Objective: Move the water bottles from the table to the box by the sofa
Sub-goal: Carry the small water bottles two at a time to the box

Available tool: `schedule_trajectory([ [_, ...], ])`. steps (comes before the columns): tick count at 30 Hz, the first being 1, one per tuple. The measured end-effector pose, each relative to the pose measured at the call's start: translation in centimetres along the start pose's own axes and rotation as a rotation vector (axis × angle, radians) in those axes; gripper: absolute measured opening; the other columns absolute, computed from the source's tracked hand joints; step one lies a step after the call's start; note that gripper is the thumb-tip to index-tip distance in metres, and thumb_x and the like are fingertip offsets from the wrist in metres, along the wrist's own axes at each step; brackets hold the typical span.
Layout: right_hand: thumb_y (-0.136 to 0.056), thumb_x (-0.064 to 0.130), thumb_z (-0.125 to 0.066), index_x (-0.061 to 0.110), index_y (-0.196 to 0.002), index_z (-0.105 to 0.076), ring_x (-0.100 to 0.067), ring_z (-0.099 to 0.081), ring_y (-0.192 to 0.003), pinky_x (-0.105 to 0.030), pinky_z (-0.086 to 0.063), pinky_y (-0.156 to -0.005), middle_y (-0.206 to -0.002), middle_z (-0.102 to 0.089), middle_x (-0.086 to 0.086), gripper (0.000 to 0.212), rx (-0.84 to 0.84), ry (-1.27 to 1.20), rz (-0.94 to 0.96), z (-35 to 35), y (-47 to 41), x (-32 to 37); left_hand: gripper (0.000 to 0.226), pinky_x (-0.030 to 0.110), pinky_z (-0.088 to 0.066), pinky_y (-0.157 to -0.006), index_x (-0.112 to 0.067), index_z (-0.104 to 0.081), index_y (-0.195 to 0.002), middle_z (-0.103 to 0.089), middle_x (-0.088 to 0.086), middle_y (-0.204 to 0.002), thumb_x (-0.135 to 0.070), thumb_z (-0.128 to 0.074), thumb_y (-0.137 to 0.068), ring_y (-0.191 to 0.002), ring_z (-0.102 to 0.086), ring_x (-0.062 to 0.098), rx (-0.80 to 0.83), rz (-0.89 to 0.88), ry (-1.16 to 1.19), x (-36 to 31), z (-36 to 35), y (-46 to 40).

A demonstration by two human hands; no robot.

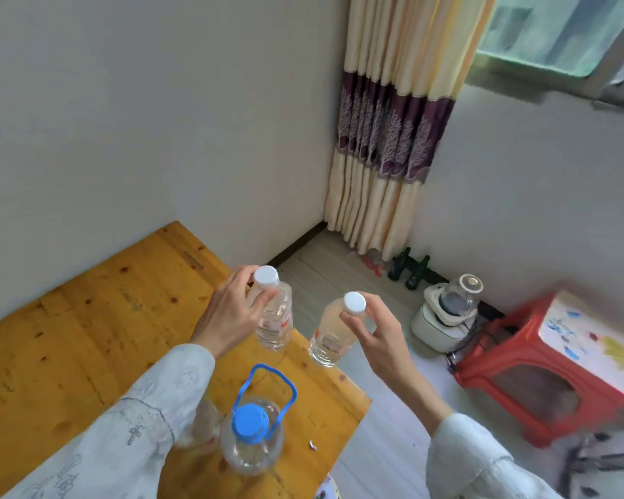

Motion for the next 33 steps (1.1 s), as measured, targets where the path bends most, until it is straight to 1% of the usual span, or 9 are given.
schedule_trajectory([
  [5,-0.077,0.048,-0.055,0.040,-0.089,-0.054,-0.020,-0.059,-0.096,-0.035,-0.047,-0.085,-0.097,-0.061,-0.001,0.015,-0.253,-0.094,0.033,8.6,4.4,3.1,0.043,0.037,-0.048,-0.088,-0.016,-0.051,-0.116,-0.061,0.005,-0.112,-0.043,-0.054,-0.082,-0.101,-0.057,0.020,-0.011,-0.262,0.051,-11.1,0.4,-0.7],
  [10,-0.071,0.051,-0.059,0.034,-0.087,-0.059,-0.022,-0.063,-0.095,-0.034,-0.049,-0.083,-0.095,-0.062,0.000,0.024,-0.466,-0.168,0.008,17.3,11.4,4.1,0.057,0.020,-0.047,-0.068,-0.007,-0.057,-0.106,-0.057,-0.002,-0.095,-0.054,-0.045,-0.075,-0.084,-0.057,0.016,0.065,-0.486,0.175,-21.7,-2.9,2.2],
  [13,-0.070,0.050,-0.060,0.033,-0.088,-0.061,-0.018,-0.062,-0.091,-0.027,-0.051,-0.081,-0.093,-0.062,0.003,0.025,-0.620,-0.159,-0.001,22.9,17.7,4.0,0.055,0.019,-0.053,-0.069,-0.007,-0.059,-0.104,-0.059,-0.002,-0.091,-0.055,-0.051,-0.078,-0.080,-0.061,0.009,0.151,-0.581,0.291,-27.5,-7.1,6.2],
  [15,-0.072,0.045,-0.062,0.029,-0.087,-0.060,-0.020,-0.061,-0.090,-0.024,-0.050,-0.078,-0.093,-0.063,-0.001,0.022,-0.726,-0.176,-0.030,26.7,22.7,3.2,0.043,0.011,-0.052,-0.073,-0.009,-0.059,-0.104,-0.060,-0.007,-0.088,-0.046,-0.055,-0.082,-0.080,-0.059,-0.005,0.242,-0.601,0.388,-31.1,-10.5,9.5],
  [19,-0.066,0.056,-0.059,0.027,-0.089,-0.060,-0.027,-0.061,-0.098,-0.039,-0.047,-0.090,-0.099,-0.064,-0.011,0.037,-0.942,-0.151,-0.105,33.8,34.6,1.2,0.022,0.002,-0.045,-0.070,-0.010,-0.060,-0.101,-0.060,-0.014,-0.086,-0.021,-0.061,-0.083,-0.078,-0.058,-0.013,0.406,-0.664,0.496,-37.8,-18.0,17.7],
  [24,-0.065,0.064,-0.060,0.035,-0.087,-0.058,-0.032,-0.061,-0.094,-0.048,-0.050,-0.086,-0.096,-0.061,-0.012,0.037,-1.099,-0.034,-0.227,40.2,49.9,-0.7,0.026,0.003,-0.046,-0.072,-0.021,-0.058,-0.097,-0.061,-0.017,-0.084,-0.040,-0.064,-0.080,-0.076,-0.059,-0.012,0.590,-0.750,0.560,-45.7,-27.0,29.4],
  [28,-0.064,0.058,-0.059,0.035,-0.089,-0.058,-0.027,-0.060,-0.092,-0.038,-0.051,-0.072,-0.097,-0.061,-0.007,0.034,-1.294,0.029,-0.352,44.5,63.0,-1.6,0.030,0.018,-0.050,-0.075,-0.013,-0.059,-0.099,-0.061,-0.011,-0.085,-0.035,-0.057,-0.080,-0.078,-0.063,0.006,0.766,-0.853,0.596,-52.2,-33.7,40.0],
  [30,-0.065,0.057,-0.058,0.037,-0.088,-0.058,-0.022,-0.059,-0.087,-0.034,-0.047,-0.075,-0.094,-0.062,-0.006,0.031,-1.395,0.071,-0.398,46.1,69.2,-1.7,0.027,0.032,-0.053,-0.078,-0.011,-0.057,-0.098,-0.063,-0.004,-0.089,-0.032,-0.057,-0.081,-0.082,-0.066,0.016,0.870,-0.897,0.603,-55.2,-36.6,45.3],
  [33,-0.066,0.058,-0.057,0.045,-0.086,-0.057,-0.022,-0.059,-0.089,-0.035,-0.045,-0.079,-0.093,-0.063,-0.004,0.024,-1.535,0.154,-0.473,48.2,77.5,-2.1,0.022,0.033,-0.053,-0.079,-0.007,-0.057,-0.100,-0.063,0.000,-0.094,-0.020,-0.059,-0.083,-0.084,-0.066,0.016,0.985,-0.980,0.630,-59.6,-40.5,52.7],
])
Point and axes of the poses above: each hand's wrist, its own y-axis away from the middle knuckle, its own z-axis out of the back of the hand, x = y × z, the point moved 9 cm from there along -y, towards the middle knuckle
